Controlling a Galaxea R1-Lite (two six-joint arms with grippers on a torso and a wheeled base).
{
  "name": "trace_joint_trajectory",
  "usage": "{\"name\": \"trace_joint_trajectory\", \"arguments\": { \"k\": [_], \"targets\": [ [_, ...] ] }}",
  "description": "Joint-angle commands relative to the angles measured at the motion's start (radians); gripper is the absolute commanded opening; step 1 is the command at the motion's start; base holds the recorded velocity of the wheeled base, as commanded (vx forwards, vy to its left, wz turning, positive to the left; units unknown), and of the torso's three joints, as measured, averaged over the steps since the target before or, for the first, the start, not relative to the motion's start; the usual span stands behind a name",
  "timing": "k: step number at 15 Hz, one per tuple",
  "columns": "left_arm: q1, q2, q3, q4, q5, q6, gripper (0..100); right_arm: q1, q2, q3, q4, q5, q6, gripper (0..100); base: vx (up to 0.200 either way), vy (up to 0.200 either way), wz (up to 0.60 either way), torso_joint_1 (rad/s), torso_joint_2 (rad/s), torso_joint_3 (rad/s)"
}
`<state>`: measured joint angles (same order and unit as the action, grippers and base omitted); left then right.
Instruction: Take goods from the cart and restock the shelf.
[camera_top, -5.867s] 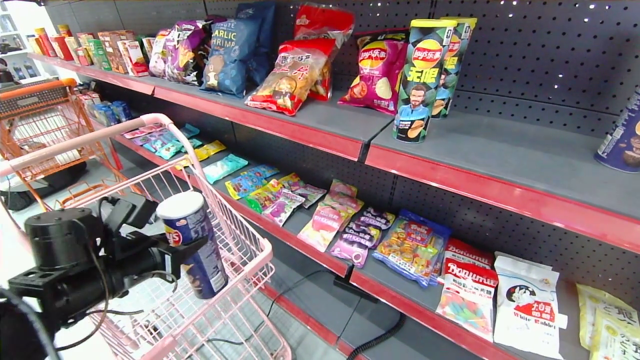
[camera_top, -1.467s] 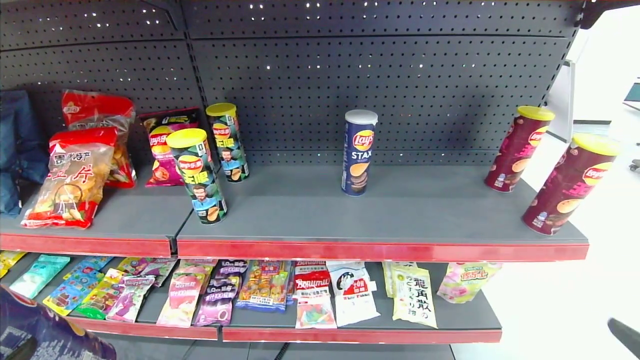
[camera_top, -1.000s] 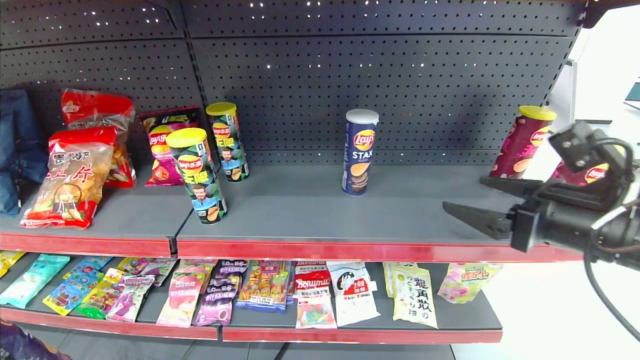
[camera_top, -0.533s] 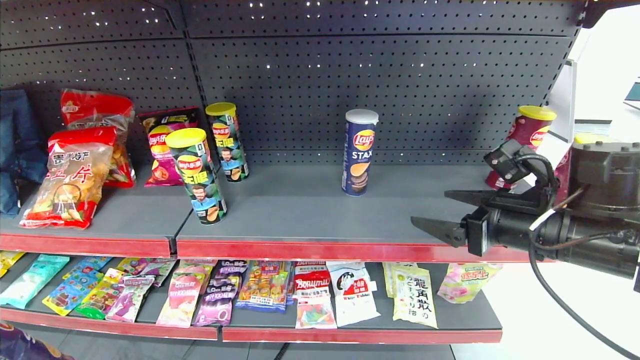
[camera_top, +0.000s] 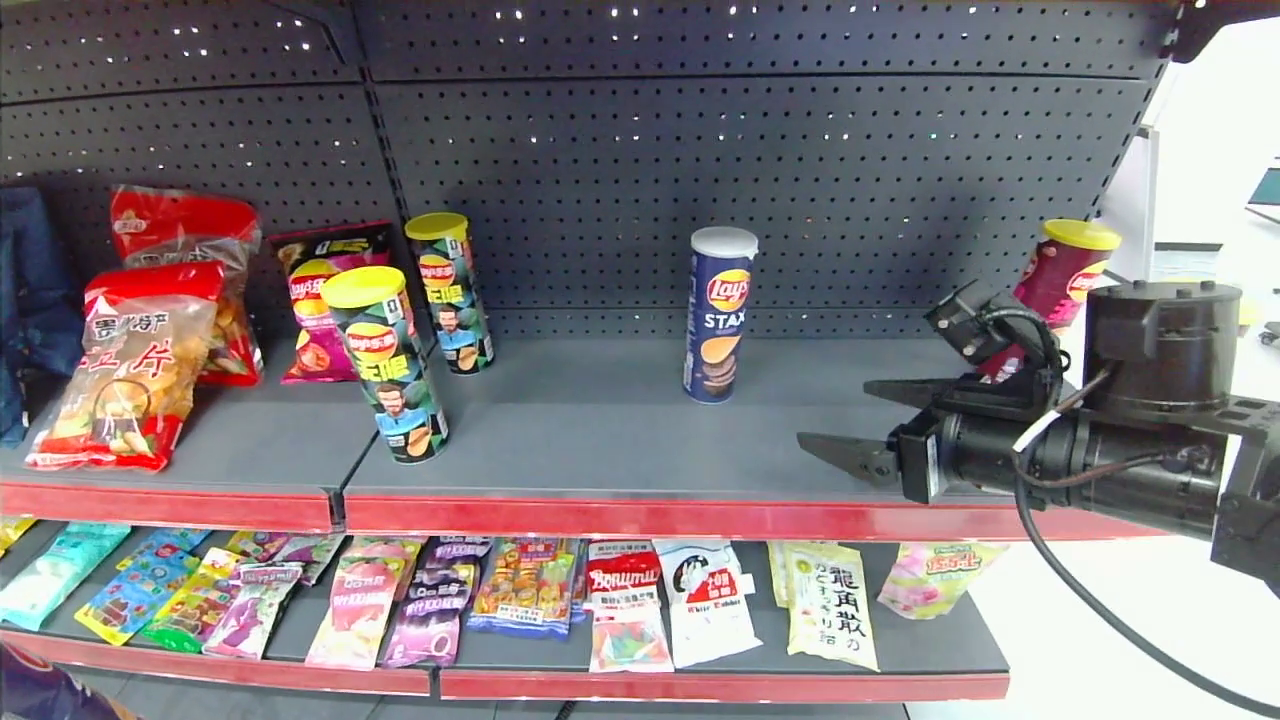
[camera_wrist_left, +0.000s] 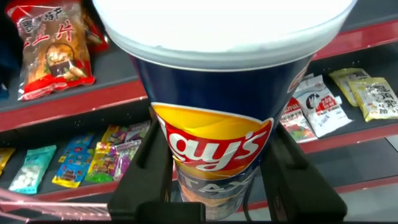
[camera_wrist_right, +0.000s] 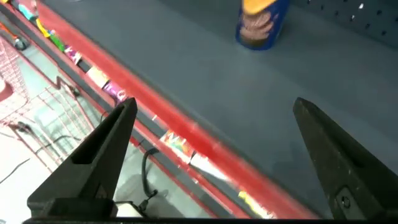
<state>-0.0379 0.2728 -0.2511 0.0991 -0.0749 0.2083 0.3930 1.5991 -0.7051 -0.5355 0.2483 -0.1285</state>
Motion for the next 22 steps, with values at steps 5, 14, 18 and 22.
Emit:
{"name": "trace_joint_trajectory", "arguments": {
  "k": [5,14,18,22],
  "targets": [
    [0.000,-0.018,0.009,-0.001,0.000,0.037,0,-0.003,0.048,-0.071,0.000,0.000,0.000,100,0.080,0.000,0.00,0.006,0.00,0.001],
    [-0.010,-0.087,0.042,0.002,-0.023,0.049,0,0.126,0.211,-0.228,-0.012,-0.053,0.006,100,0.000,0.000,0.00,0.000,0.00,0.000],
    [-0.008,-0.090,0.038,0.002,-0.016,0.019,0,0.133,0.274,-0.306,-0.012,-0.116,0.003,100,0.000,0.000,0.00,0.000,0.00,0.000],
    [-0.008,-0.087,0.039,0.002,-0.016,0.017,0,0.127,0.297,-0.323,-0.014,-0.129,0.004,100,0.000,0.000,0.00,0.000,0.00,0.000]
  ]
}}
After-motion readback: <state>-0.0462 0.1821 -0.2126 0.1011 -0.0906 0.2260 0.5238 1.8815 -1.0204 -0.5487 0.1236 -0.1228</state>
